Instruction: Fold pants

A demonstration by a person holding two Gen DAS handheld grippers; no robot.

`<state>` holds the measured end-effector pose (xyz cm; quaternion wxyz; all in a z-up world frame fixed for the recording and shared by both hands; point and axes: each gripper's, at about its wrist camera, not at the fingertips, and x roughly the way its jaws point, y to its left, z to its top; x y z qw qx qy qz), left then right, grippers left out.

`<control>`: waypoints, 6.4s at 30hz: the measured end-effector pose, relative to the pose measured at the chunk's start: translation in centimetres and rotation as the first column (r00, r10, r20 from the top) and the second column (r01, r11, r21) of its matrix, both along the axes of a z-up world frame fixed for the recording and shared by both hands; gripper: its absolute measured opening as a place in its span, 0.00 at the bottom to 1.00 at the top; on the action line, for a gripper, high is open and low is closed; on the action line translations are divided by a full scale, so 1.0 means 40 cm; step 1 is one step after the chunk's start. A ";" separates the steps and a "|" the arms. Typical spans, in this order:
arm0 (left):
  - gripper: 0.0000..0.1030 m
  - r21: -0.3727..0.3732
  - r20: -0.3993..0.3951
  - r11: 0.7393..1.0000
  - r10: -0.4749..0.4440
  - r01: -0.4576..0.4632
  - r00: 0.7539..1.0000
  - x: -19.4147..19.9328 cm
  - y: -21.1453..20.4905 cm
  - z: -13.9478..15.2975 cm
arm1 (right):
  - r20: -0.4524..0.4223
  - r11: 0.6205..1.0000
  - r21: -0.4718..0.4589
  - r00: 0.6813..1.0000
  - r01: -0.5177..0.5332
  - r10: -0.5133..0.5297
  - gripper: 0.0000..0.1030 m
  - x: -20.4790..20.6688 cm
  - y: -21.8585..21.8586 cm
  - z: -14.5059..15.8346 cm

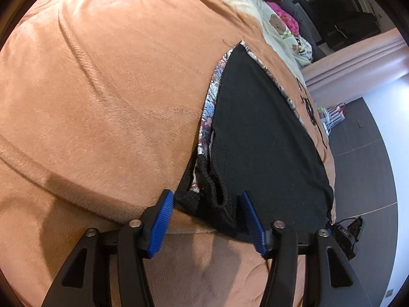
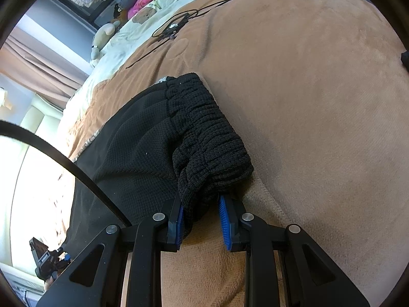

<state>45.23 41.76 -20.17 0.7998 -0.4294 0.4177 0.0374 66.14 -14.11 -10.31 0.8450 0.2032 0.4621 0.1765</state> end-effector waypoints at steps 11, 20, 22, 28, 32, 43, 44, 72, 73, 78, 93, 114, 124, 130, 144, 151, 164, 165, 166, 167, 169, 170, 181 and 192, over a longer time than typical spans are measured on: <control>0.44 -0.098 0.123 0.994 -0.038 0.050 0.992 0.016 -0.015 0.037 | 0.002 1.000 -0.009 1.000 -0.006 0.006 0.20 0.003 -0.001 0.002; 0.45 -0.059 0.053 0.998 -0.007 0.010 0.999 0.015 -0.020 -0.014 | 0.003 1.000 -0.007 1.000 -0.008 0.008 0.20 0.004 -0.002 0.001; 0.45 -0.043 0.061 0.999 0.003 0.000 0.998 0.023 -0.020 -0.015 | 0.002 1.000 -0.008 1.000 -0.009 0.009 0.20 0.005 -0.002 0.001; 0.11 0.033 0.041 0.999 0.014 -0.015 0.999 0.035 -0.025 -0.006 | 0.004 1.000 -0.015 1.000 -0.004 0.005 0.20 0.005 0.000 0.006; 0.08 0.070 0.052 0.997 0.025 -0.028 0.998 0.031 -0.021 0.023 | 0.031 0.999 -0.033 0.999 -0.028 0.029 0.11 -0.004 0.015 0.026; 0.07 0.135 0.076 0.989 0.043 -0.053 0.996 -0.026 -0.036 0.164 | 0.083 0.997 -0.028 0.994 -0.070 0.072 0.08 -0.058 0.016 0.093; 0.07 0.136 0.076 0.989 0.045 -0.055 0.996 -0.037 -0.038 0.172 | 0.086 0.997 -0.028 0.993 -0.074 0.077 0.08 -0.069 0.015 0.098; 0.07 0.064 0.092 0.983 0.166 -0.172 0.982 -0.599 -0.142 0.227 | 0.047 0.975 -0.050 0.975 -0.217 0.219 0.08 -0.391 -0.039 0.149; 0.07 0.064 0.092 0.983 0.166 -0.172 0.982 -0.618 -0.146 0.228 | 0.048 0.973 -0.053 0.973 -0.224 0.227 0.08 -0.400 -0.039 0.151; 0.07 0.064 0.089 0.984 0.161 -0.167 0.983 -0.674 -0.160 0.229 | 0.052 0.968 -0.075 0.968 -0.240 0.245 0.08 -0.431 -0.041 0.153; 0.27 0.100 -0.090 0.980 0.181 -0.172 0.979 -0.724 -0.143 0.112 | -0.001 0.940 -0.209 0.961 -0.269 0.275 0.37 -0.474 -0.024 0.099; 0.48 0.240 -0.053 0.968 0.082 -0.067 0.995 -0.460 -0.013 0.162 | 0.091 0.934 -0.280 0.963 -0.221 0.255 0.57 -0.357 -0.005 0.171; 0.48 0.284 -0.113 0.958 -0.021 0.053 0.993 -0.275 0.023 0.106 | 0.039 0.901 -0.331 0.950 -0.280 0.310 0.57 -0.224 0.098 0.155; 0.48 0.291 -0.135 0.952 -0.060 0.098 0.989 -0.193 0.043 0.069 | 0.004 0.869 -0.371 0.936 -0.326 0.353 0.57 -0.151 0.172 0.131; 0.44 0.356 -0.151 0.923 -0.097 0.146 0.984 -0.088 0.066 0.037 | -0.054 0.829 -0.410 0.917 -0.381 0.395 0.36 -0.062 0.260 0.058; 0.11 0.396 -0.127 0.901 -0.139 0.178 0.982 -0.088 0.039 0.077 | 0.013 0.837 -0.439 0.930 -0.326 0.369 0.22 -0.103 0.243 0.086; 0.54 0.394 -0.201 0.896 -0.131 0.203 0.971 -0.025 0.031 0.039 | 0.002 0.833 -0.458 0.937 -0.309 0.349 0.27 -0.133 0.233 0.086; 0.54 0.398 -0.201 0.894 -0.136 0.208 0.970 -0.025 0.032 0.035 | 0.001 0.833 -0.455 0.935 -0.314 0.353 0.29 -0.130 0.230 0.087; 0.54 0.399 -0.199 0.892 -0.141 0.211 0.970 -0.025 0.034 0.032 | -0.003 0.835 -0.450 0.935 -0.317 0.354 0.34 -0.129 0.228 0.085; 0.54 0.401 -0.195 0.891 -0.144 0.213 0.970 -0.024 0.035 0.031 | -0.008 0.837 -0.444 0.936 -0.319 0.353 0.36 -0.123 0.221 0.085; 0.54 0.410 -0.191 0.886 -0.151 0.219 0.970 -0.017 0.037 0.028 | -0.031 0.842 -0.426 0.936 -0.329 0.350 0.36 -0.107 0.216 0.077; 0.54 0.409 -0.188 0.885 -0.157 0.223 0.970 -0.011 0.037 0.026 | -0.040 0.841 -0.426 0.935 -0.335 0.352 0.36 -0.101 0.217 0.073; 0.12 0.406 -0.180 0.871 -0.221 0.278 0.958 -0.002 0.017 0.048 | -0.079 0.837 -0.411 0.929 -0.362 0.362 0.36 -0.076 0.218 0.048; 0.10 0.454 -0.069 0.877 -0.145 0.161 0.987 -0.012 0.030 0.146 | 0.019 0.830 -0.460 0.931 -0.315 0.364 0.30 -0.121 0.248 0.104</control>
